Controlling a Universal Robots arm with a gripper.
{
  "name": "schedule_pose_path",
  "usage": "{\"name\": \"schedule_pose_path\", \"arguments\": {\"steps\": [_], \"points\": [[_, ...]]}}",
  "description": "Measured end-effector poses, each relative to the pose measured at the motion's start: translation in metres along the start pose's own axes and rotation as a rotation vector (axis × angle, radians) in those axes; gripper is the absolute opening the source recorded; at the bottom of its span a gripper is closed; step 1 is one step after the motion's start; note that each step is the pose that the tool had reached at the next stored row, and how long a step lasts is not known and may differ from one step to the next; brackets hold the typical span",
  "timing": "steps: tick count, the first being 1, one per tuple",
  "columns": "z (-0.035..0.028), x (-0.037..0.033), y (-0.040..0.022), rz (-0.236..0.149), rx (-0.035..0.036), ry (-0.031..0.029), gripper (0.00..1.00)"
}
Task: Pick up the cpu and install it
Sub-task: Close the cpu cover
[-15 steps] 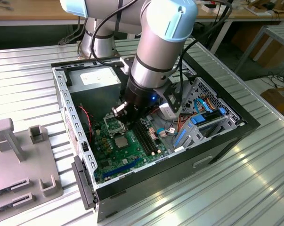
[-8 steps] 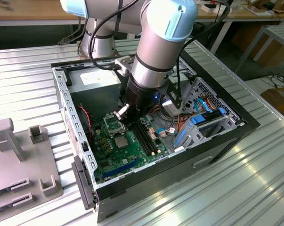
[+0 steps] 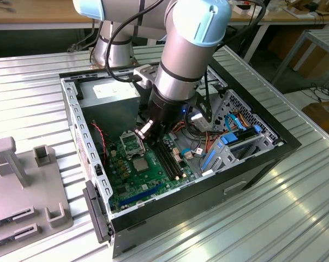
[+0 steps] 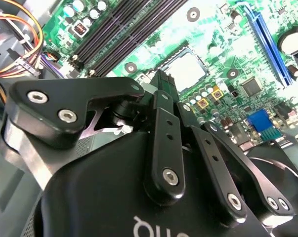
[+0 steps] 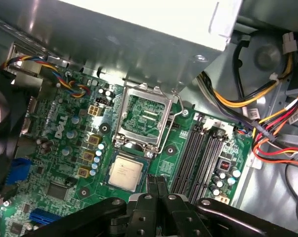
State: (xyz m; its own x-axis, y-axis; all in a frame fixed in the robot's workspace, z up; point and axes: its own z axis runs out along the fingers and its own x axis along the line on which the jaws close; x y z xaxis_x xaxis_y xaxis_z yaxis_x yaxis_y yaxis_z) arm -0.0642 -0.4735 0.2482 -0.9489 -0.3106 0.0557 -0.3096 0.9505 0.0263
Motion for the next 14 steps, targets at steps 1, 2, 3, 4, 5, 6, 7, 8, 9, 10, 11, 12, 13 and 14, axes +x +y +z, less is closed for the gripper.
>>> {"name": "schedule_pose_path", "arguments": {"steps": [1, 2, 3, 4, 5, 6, 7, 8, 9, 10, 11, 12, 13, 14], "points": [[-0.0001, -0.0013, 0.0003, -0.006, 0.0003, 0.0002, 0.11], [0.0000, -0.0017, 0.0004, -0.008, 0.0004, 0.0002, 0.11], [-0.0001, -0.0017, 0.0004, -0.008, 0.0004, 0.0002, 0.11], [-0.0001, -0.0017, 0.0004, -0.009, 0.0005, 0.0002, 0.11], [-0.0001, -0.0017, 0.0004, -0.010, 0.0006, 0.0003, 0.11], [-0.0001, -0.0017, 0.0004, -0.011, 0.0006, 0.0003, 0.11], [-0.0001, -0.0018, 0.0004, -0.011, 0.0007, 0.0003, 0.11], [-0.0001, -0.0018, 0.0004, -0.011, 0.0006, 0.0003, 0.11], [-0.0001, -0.0017, 0.0004, -0.012, 0.0007, 0.0003, 0.11], [-0.0001, -0.0017, 0.0004, -0.013, 0.0007, 0.0004, 0.11], [-0.0001, -0.0018, 0.0004, -0.013, 0.0007, 0.0003, 0.11], [-0.0001, -0.0018, 0.0004, -0.014, 0.0008, 0.0004, 0.11], [-0.0001, -0.0018, 0.0004, -0.015, 0.0008, 0.0004, 0.11], [-0.0001, -0.0018, 0.0004, -0.015, 0.0009, 0.0003, 0.11]]}}
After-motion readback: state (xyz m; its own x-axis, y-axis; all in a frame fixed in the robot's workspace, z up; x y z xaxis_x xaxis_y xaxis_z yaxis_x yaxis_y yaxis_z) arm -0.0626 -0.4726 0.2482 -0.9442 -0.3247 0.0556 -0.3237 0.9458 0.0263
